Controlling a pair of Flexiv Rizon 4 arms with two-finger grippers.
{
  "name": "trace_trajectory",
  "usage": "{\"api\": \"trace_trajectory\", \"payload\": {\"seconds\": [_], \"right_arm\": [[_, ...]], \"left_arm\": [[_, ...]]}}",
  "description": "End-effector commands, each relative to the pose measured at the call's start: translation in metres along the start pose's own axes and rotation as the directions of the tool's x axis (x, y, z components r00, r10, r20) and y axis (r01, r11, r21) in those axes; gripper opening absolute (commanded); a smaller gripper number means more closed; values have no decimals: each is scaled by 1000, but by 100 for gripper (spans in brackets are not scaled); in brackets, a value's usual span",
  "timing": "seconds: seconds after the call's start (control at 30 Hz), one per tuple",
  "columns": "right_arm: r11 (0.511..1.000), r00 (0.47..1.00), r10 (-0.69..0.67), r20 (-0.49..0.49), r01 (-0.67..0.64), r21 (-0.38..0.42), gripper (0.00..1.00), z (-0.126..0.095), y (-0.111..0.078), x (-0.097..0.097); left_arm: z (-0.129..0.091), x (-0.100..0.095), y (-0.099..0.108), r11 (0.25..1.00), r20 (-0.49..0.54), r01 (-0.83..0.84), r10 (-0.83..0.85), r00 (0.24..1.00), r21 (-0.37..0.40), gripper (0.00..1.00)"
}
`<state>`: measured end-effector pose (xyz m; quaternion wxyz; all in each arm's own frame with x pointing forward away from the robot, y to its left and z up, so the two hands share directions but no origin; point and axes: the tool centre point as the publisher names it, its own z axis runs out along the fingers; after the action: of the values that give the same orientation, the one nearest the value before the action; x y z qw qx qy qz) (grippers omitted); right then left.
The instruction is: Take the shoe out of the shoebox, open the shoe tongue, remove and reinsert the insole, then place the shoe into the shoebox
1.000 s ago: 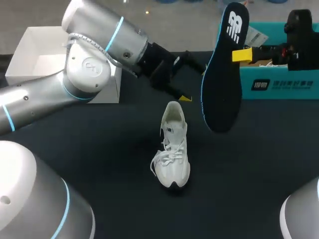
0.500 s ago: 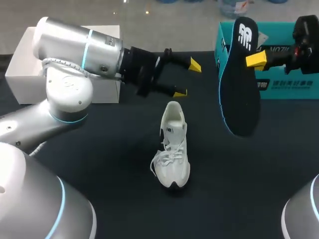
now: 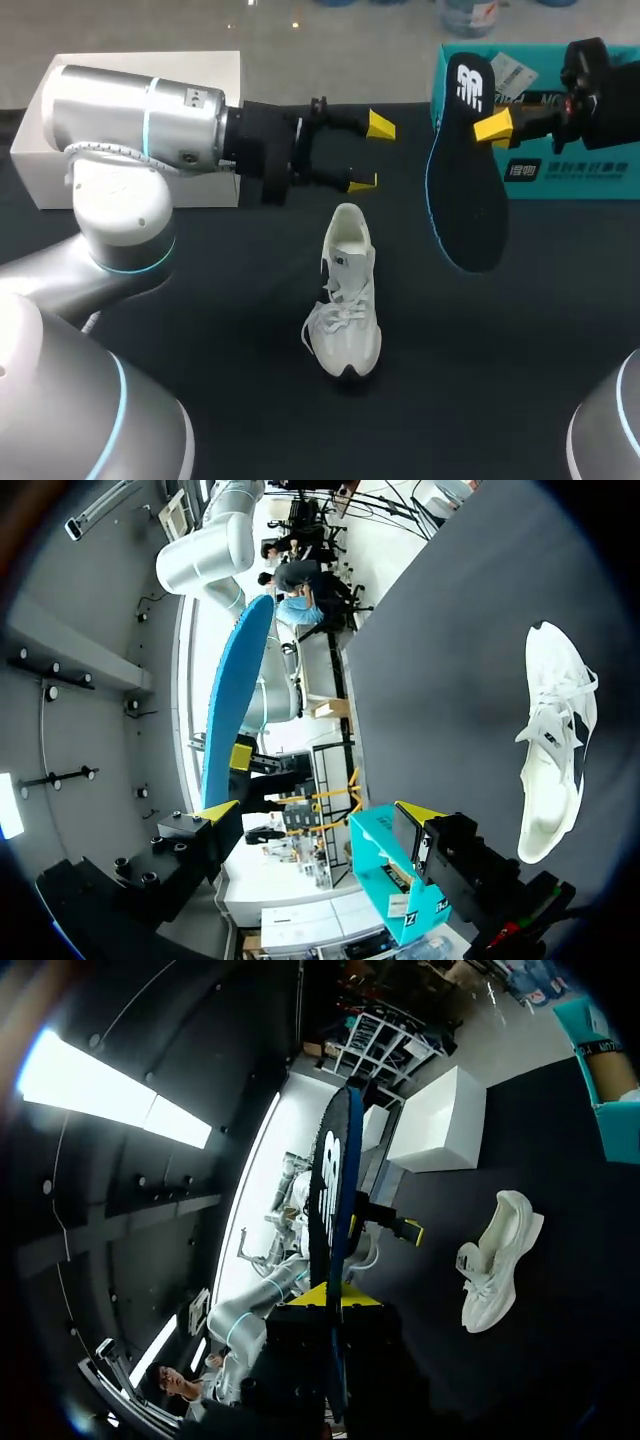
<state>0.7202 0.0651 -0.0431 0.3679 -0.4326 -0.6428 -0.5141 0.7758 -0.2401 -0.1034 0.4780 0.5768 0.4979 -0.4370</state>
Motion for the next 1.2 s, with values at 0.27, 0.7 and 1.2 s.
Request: {"api": "trace_trajectory", "payload": {"seconds": [0.27, 0.7, 1.2], "right_arm": [[1000, 1000, 1, 4, -1, 0, 0, 1, 0, 1], [988, 986, 154, 63, -155, 1, 0, 2, 37, -44], [980, 977, 200, 67, -201, 7, 0, 25, 47, -58]], "left_arm": [[6, -15, -16, 999, 80, -47, 46, 996, 13, 100], [20, -21, -25, 995, 115, -94, 92, 989, 15, 100], [40, -18, -29, 994, 138, -105, 105, 985, -5, 100]]}}
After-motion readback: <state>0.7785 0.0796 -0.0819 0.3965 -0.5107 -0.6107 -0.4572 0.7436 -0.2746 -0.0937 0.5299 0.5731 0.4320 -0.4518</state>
